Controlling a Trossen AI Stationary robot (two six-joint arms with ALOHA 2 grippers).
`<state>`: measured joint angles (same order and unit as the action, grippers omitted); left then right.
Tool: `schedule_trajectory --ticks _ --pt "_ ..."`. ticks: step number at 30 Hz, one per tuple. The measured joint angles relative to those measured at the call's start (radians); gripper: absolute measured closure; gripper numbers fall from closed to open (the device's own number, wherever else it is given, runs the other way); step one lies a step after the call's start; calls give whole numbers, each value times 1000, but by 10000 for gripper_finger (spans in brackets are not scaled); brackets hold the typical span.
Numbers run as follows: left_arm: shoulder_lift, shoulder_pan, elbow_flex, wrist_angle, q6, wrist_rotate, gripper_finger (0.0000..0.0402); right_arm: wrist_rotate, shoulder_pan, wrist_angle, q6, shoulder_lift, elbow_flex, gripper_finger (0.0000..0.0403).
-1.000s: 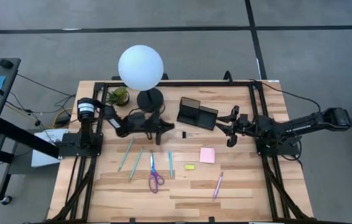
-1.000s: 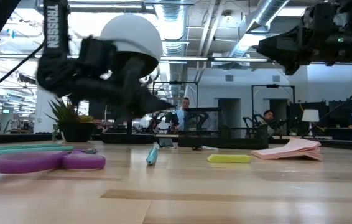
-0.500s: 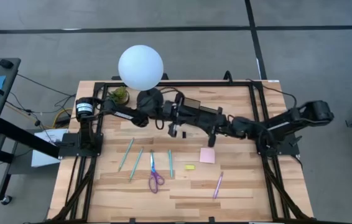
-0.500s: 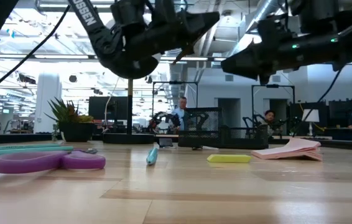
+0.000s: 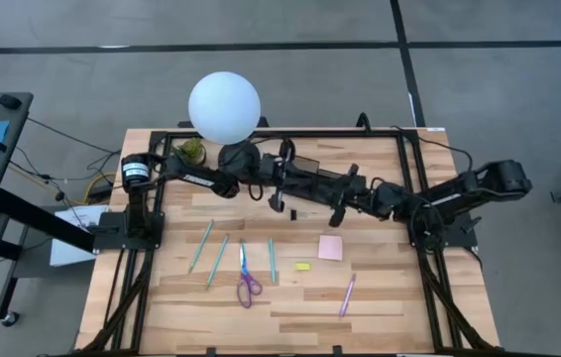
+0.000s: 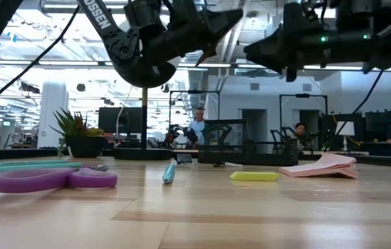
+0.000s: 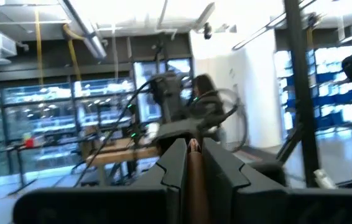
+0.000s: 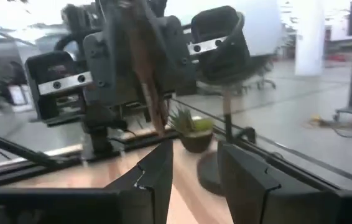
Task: Pick and place office supplies into organizer
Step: Put the brown pen into the black desk organizer
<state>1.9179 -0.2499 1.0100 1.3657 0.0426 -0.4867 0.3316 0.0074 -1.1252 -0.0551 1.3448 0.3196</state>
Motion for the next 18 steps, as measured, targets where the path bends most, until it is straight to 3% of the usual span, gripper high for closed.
schedule_trajectory --ticks 5,11,18 --pt "0 20 0 84 65 -32 380 -143 -12 -34 -3 99 89 285" --pt "0 39 -3 167 164 -50 380 -117 10 -49 154 241 247 285" --pt "-8 40 -13 193 201 -60 379 -55 76 -163 291 280 265 285"
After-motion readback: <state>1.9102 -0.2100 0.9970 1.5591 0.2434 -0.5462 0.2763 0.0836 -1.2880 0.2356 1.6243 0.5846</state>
